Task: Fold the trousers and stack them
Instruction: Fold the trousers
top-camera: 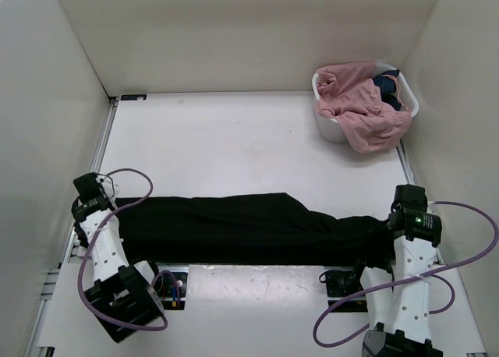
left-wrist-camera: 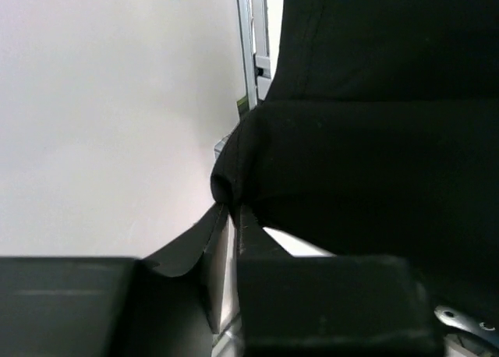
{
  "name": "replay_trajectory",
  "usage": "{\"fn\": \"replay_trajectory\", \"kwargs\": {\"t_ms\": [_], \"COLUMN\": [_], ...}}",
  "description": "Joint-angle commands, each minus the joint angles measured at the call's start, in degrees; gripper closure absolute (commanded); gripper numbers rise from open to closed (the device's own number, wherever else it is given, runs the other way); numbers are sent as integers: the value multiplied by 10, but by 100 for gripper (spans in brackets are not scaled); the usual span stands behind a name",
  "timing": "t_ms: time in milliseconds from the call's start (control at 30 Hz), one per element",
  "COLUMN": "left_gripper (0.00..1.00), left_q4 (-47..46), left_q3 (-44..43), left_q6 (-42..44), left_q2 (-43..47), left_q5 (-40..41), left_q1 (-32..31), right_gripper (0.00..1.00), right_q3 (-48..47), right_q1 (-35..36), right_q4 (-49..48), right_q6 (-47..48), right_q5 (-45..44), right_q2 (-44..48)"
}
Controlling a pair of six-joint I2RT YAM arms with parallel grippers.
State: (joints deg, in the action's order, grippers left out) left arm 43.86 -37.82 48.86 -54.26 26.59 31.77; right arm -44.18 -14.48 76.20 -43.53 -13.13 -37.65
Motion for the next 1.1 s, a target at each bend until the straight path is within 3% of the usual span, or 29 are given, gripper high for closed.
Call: {"fn": "replay_trajectory", "kwargs": {"t_ms": [0,33,67,100,167,267,367,500,633,733,800,867,1067], "left_gripper": [79,69,67,66,46,20,20,26,31,31,31,31,32], "left_q4": [-22,-22,-22,-16,2,26,26,42,42,-19,-52,-74,-100], "left_q3": [19,26,38,43,51,51,-12,-121,-54,15,46,46,8], "left_q6": [17,22,22,28,37,51,58,5,-56,-90,-111,-125,-165], "left_q2": [13,8,8,8,13,13,-1,-49,-131,-158,-191,-219,-299], "left_q5": [29,29,36,36,61,89,85,-62,-10,-18,25,31,14], "left_q1": [3,3,3,3,3,3,3,-11,-112,-156,-180,-181,-197], "right_gripper": [64,52,38,33,25,24,33,43,45,48,48,48,50], "right_q3": [-22,-22,-22,-22,-35,-59,-71,-21,53,74,86,93,58], "right_q1": [2,2,2,2,2,2,2,2,13,67,138,185,154], "right_q4": [53,53,53,53,68,68,26,-40,-119,-170,-194,-231,-353], "right_q6": [4,11,11,11,11,5,41,46,46,12,-26,-45,-44], "right_q5": [-20,-20,-13,-13,-13,-5,62,107,120,103,52,17,-65], "right_q2": [5,-1,-7,-7,-7,6,6,-50,-94,-148,-196,-255,-423]}}
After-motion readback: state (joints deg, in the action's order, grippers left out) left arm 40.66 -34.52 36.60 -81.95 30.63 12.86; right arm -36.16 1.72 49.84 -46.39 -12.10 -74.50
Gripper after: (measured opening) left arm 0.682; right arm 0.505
